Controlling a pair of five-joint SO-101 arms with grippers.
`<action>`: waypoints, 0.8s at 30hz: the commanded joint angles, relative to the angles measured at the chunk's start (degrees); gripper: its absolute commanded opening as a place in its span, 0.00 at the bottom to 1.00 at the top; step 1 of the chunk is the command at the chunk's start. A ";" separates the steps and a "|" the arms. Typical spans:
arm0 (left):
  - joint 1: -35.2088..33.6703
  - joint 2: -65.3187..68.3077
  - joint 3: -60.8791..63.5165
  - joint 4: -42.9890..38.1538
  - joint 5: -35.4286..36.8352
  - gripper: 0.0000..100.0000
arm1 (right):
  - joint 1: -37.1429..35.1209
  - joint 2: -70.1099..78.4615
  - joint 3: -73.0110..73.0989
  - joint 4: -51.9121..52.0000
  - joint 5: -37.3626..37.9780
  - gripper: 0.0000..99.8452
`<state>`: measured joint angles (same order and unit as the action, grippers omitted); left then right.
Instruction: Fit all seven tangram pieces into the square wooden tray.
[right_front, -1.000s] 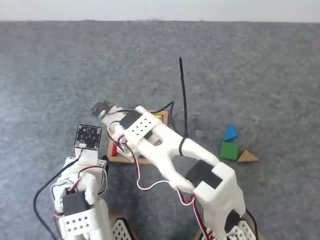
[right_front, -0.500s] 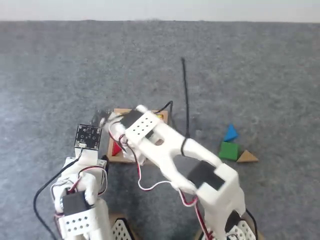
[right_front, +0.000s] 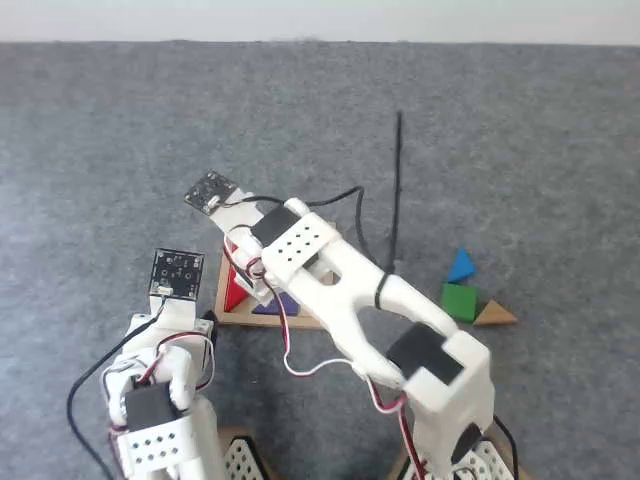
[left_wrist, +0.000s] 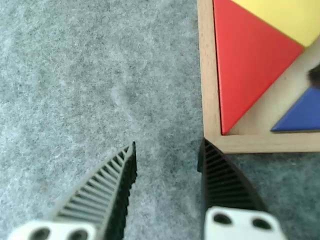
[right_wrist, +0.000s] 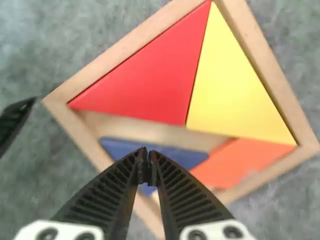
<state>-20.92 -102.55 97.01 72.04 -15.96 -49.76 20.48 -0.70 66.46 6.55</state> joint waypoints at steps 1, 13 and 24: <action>-0.35 -0.79 -0.48 0.35 -0.26 0.20 | 1.01 0.48 -1.76 -4.09 -0.70 0.01; -0.35 -0.79 -0.48 0.35 -0.26 0.20 | 2.51 0.13 -2.90 0.84 -0.79 0.01; -0.35 -0.79 -0.48 0.35 -0.26 0.20 | 4.53 -1.10 -7.47 20.35 -6.86 0.01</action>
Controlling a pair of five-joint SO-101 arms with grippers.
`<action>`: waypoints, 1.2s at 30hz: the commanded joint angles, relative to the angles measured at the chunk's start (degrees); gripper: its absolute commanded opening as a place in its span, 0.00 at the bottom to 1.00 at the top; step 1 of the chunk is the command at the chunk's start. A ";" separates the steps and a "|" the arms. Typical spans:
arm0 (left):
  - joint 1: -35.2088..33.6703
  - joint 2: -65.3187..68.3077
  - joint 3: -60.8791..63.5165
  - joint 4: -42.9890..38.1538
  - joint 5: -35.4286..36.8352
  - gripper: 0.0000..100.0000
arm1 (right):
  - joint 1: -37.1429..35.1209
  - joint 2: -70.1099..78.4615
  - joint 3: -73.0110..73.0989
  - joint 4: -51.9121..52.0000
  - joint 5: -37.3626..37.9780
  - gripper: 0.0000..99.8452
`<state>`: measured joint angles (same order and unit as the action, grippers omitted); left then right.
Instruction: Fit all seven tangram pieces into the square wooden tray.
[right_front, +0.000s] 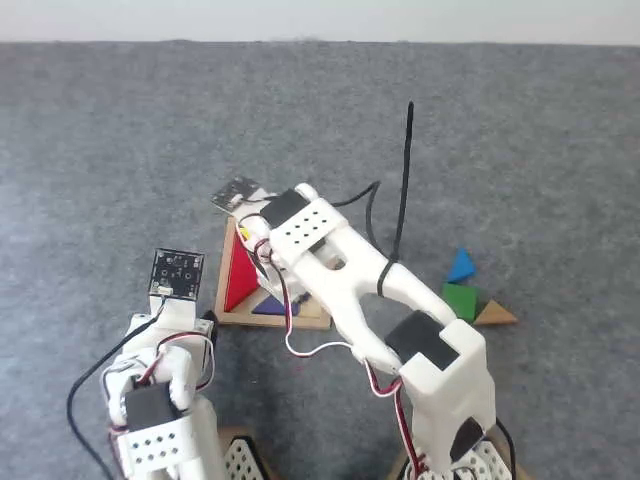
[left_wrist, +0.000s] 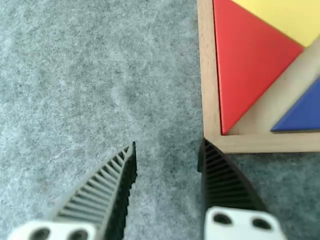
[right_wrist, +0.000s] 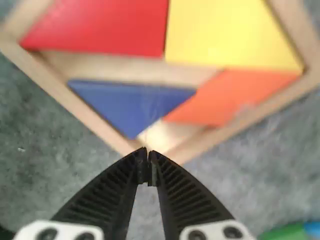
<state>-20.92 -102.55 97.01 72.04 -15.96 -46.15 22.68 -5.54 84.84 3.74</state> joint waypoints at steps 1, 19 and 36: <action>-0.35 -0.79 -0.48 0.35 -0.26 0.20 | 0.84 -2.59 -2.29 1.45 -5.63 0.01; -0.35 -0.79 -0.48 0.35 -0.26 0.20 | -5.32 8.92 -11.69 -2.42 -20.04 0.01; 2.90 -0.79 -0.57 0.35 -0.09 0.20 | 3.65 -16.48 -12.40 12.35 -13.71 0.01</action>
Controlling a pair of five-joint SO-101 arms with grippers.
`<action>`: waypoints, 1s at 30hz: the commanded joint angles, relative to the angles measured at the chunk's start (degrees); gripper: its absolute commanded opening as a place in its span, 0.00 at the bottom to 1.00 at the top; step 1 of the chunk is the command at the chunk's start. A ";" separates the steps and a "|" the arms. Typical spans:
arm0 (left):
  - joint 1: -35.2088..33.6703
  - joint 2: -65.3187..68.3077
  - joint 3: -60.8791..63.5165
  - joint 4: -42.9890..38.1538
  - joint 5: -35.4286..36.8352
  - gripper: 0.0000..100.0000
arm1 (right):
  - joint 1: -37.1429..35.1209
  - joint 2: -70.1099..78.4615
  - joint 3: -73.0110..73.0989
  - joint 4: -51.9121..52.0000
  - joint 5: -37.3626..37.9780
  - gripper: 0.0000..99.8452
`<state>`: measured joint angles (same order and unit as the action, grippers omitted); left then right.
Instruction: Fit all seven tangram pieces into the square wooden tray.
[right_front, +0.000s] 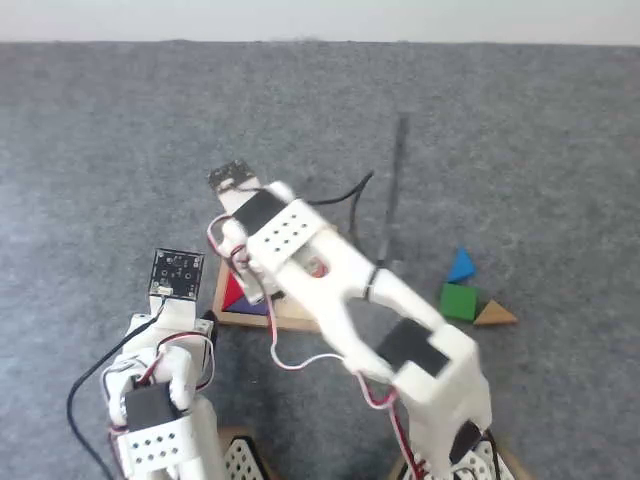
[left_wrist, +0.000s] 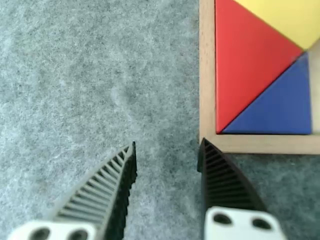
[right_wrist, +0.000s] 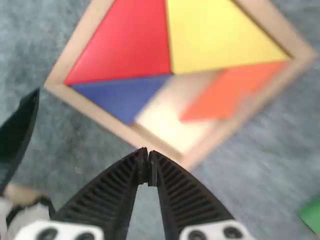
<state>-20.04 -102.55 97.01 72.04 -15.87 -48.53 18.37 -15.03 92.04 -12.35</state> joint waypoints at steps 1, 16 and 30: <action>2.73 -0.79 -0.57 0.35 -0.18 0.20 | 9.01 -15.78 -2.81 6.73 2.37 0.01; 9.41 -0.88 -9.71 0.53 -1.41 0.20 | 25.10 -46.29 44.40 -17.27 2.29 0.01; 22.33 46.51 -38.02 -1.85 -4.13 0.20 | 28.35 -27.12 42.90 -22.99 2.02 0.01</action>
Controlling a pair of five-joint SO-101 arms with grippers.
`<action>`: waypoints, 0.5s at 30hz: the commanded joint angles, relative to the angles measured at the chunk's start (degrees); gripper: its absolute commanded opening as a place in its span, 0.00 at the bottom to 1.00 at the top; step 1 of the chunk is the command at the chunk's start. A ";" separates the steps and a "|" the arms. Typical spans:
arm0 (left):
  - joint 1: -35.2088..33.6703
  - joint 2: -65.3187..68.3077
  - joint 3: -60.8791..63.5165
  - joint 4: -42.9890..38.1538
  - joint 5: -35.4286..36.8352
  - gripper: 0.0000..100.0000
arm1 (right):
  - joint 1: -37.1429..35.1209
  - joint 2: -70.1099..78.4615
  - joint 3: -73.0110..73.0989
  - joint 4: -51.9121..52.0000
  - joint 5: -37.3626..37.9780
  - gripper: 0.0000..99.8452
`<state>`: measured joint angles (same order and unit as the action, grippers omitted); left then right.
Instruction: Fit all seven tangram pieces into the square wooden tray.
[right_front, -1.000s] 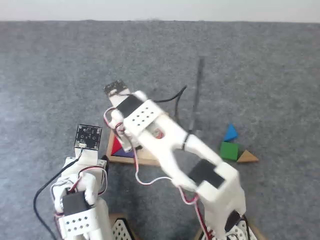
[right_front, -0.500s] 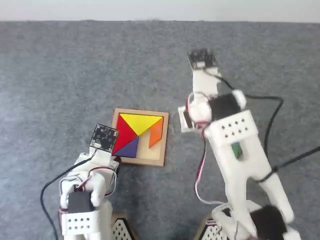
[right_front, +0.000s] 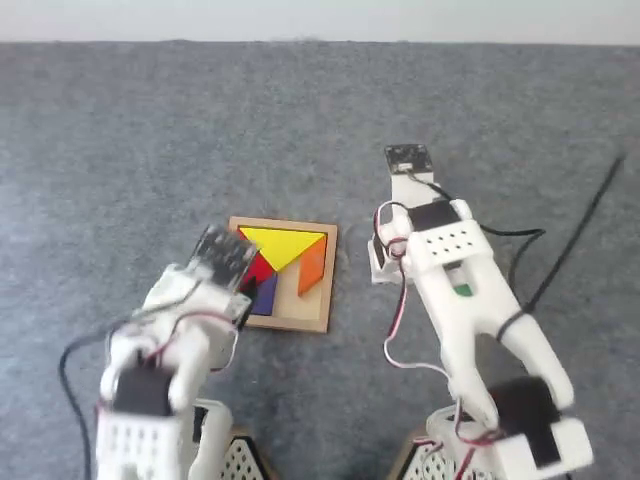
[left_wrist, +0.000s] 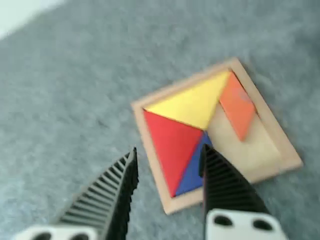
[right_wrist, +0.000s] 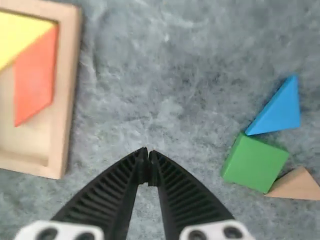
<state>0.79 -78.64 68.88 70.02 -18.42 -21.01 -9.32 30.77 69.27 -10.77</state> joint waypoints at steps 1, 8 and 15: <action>1.58 29.80 -13.67 1.23 -0.97 0.19 | 0.92 0.66 -3.08 -0.04 0.44 0.01; 5.45 67.16 -31.16 5.19 6.33 0.14 | 1.01 1.10 -2.90 -0.40 0.53 0.01; 10.64 74.02 -31.25 2.02 8.70 0.21 | 1.01 1.19 -2.90 -0.40 0.70 0.01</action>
<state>10.02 -4.79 40.48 73.27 -10.77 -20.48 -8.09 30.68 69.27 -10.77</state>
